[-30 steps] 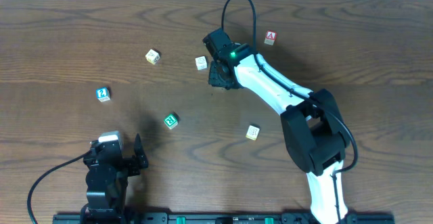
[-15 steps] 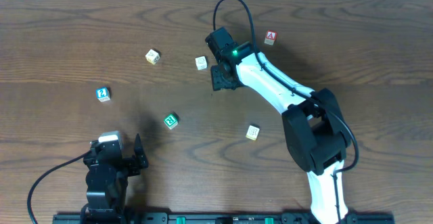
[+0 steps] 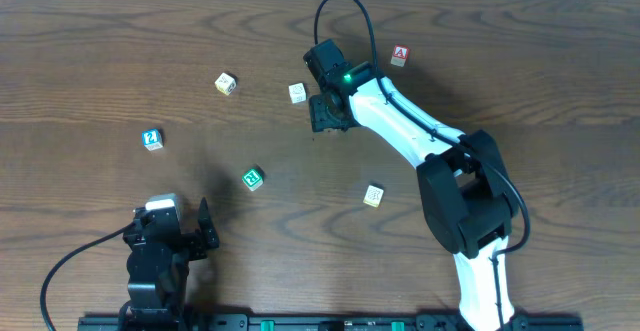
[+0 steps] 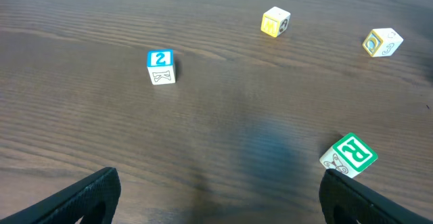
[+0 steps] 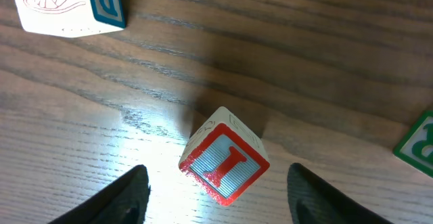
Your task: Spell out Ai2
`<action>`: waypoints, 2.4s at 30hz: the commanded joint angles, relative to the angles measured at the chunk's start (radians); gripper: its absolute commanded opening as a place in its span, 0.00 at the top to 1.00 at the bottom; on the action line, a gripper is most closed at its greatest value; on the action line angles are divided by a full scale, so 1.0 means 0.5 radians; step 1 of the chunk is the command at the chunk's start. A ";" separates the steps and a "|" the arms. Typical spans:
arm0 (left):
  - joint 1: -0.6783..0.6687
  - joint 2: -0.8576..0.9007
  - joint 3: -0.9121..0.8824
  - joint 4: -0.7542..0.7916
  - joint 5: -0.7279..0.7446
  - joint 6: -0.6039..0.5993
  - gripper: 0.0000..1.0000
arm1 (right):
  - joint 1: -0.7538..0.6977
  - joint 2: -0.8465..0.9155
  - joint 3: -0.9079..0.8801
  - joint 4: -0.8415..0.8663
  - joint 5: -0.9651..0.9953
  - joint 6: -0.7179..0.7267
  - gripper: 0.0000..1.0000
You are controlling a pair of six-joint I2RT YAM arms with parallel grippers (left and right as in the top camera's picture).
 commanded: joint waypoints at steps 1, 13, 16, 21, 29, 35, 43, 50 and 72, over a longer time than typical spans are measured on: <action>0.009 -0.012 -0.031 0.000 -0.006 0.037 0.05 | -0.014 0.016 0.015 0.005 -0.002 0.329 0.38; 0.009 -0.012 -0.031 0.000 -0.006 0.036 0.05 | -0.055 0.032 0.015 0.043 0.000 0.795 0.41; 0.009 -0.012 -0.031 0.000 -0.006 0.037 0.05 | -0.076 0.042 0.015 0.033 -0.009 0.800 0.41; 0.009 -0.012 -0.031 0.000 -0.006 0.037 0.05 | -0.075 0.044 0.015 0.037 -0.030 0.800 0.44; 0.009 -0.012 -0.031 0.000 -0.006 0.037 0.05 | -0.072 0.080 0.015 0.044 -0.113 0.800 0.44; 0.009 -0.012 -0.031 0.000 -0.006 0.036 0.05 | -0.071 0.094 0.015 0.049 -0.137 0.800 0.44; 0.009 -0.012 -0.031 0.000 -0.006 0.036 0.05 | -0.071 0.095 0.015 0.050 -0.137 0.773 0.67; 0.009 -0.012 -0.031 0.000 -0.006 0.037 0.05 | -0.056 0.095 0.015 0.026 -0.142 0.470 0.69; 0.009 -0.012 -0.031 0.000 -0.006 0.037 0.05 | 0.127 0.095 0.023 -0.114 -0.013 0.299 0.67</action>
